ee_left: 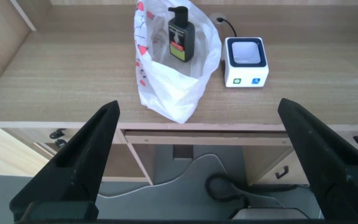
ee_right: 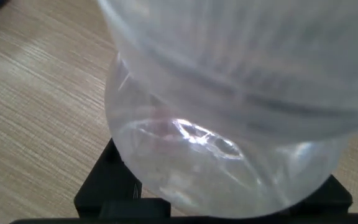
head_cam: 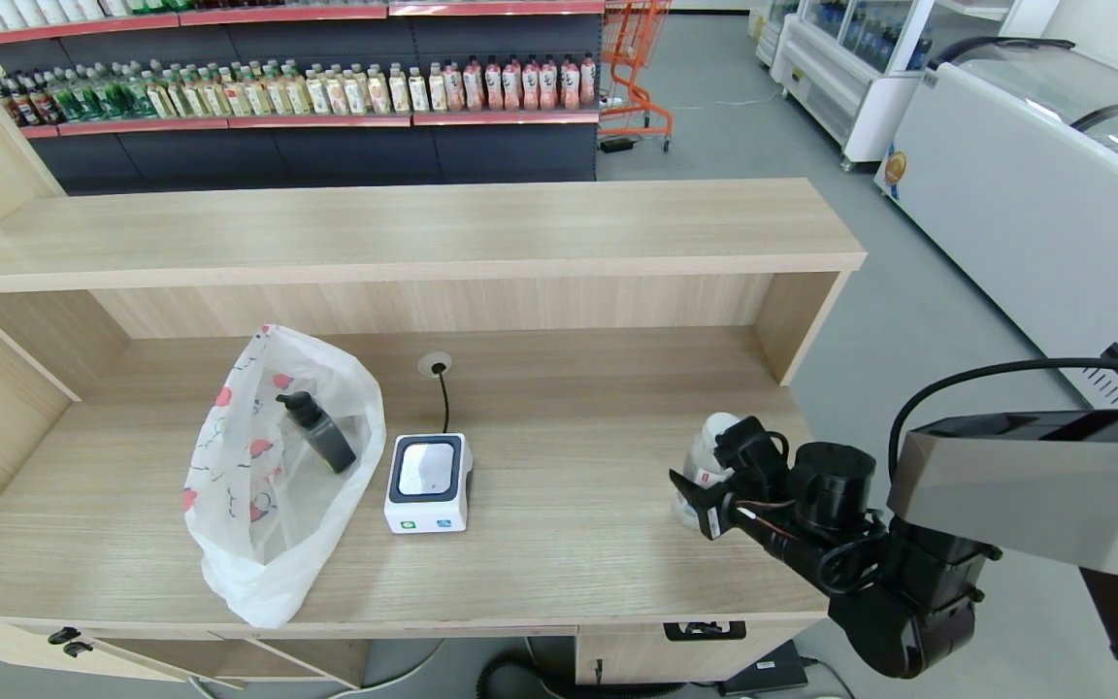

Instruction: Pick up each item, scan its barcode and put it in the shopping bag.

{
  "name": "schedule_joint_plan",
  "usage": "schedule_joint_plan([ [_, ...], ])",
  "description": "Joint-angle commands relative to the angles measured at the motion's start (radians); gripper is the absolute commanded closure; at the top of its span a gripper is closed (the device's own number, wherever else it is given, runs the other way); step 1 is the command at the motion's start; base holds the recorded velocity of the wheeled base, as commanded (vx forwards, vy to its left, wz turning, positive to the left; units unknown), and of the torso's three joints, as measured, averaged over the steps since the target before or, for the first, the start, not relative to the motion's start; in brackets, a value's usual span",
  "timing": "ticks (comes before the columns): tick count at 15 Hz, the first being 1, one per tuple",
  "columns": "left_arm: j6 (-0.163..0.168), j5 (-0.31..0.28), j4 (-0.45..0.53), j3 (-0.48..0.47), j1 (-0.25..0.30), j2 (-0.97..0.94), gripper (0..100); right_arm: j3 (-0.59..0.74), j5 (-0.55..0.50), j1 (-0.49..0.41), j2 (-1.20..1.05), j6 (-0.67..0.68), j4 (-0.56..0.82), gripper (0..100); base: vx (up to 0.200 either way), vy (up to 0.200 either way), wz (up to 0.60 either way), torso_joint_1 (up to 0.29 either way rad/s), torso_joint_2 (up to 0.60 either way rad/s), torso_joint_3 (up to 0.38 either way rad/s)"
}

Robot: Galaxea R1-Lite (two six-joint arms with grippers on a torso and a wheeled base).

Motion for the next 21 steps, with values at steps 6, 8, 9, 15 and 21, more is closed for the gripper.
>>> schedule_joint_plan([
  [6, 0.0, 0.001, 0.0, 0.0, 0.0, 0.0, 0, 0.049, 0.028, -0.044, -0.28, 0.288, 0.117, 100, 0.0, 0.0, 0.0, 0.0, 0.0, 0.0],
  [8, 0.0, 0.001, 0.0, 0.0, 0.0, 0.0, 0, 0.063, 0.254, -0.062, -0.496, 0.42, 0.347, 100, 0.0, 0.0, 0.0, 0.0, 0.0, 0.0],
  [9, 0.0, 0.001, 0.0, 0.0, 0.0, 0.0, 0, 0.059, 0.358, -0.058, -0.569, 0.446, 0.415, 100, 0.0, 0.0, 0.0, 0.0, 0.0, 0.0],
  [15, 0.0, 0.001, 0.0, 0.0, 0.0, 0.0, 0, 0.157, 0.674, -0.032, -0.786, 0.466, 0.433, 100, 0.0, 0.0, 0.0, 0.0, 0.0, 0.0],
  [21, 0.0, 0.001, 0.0, 0.0, 0.0, 0.0, 0, 0.21, 0.693, 0.1, -0.859, 0.472, 0.472, 100, 0.0, 0.0, 0.0, 0.0, 0.0, 0.0],
])
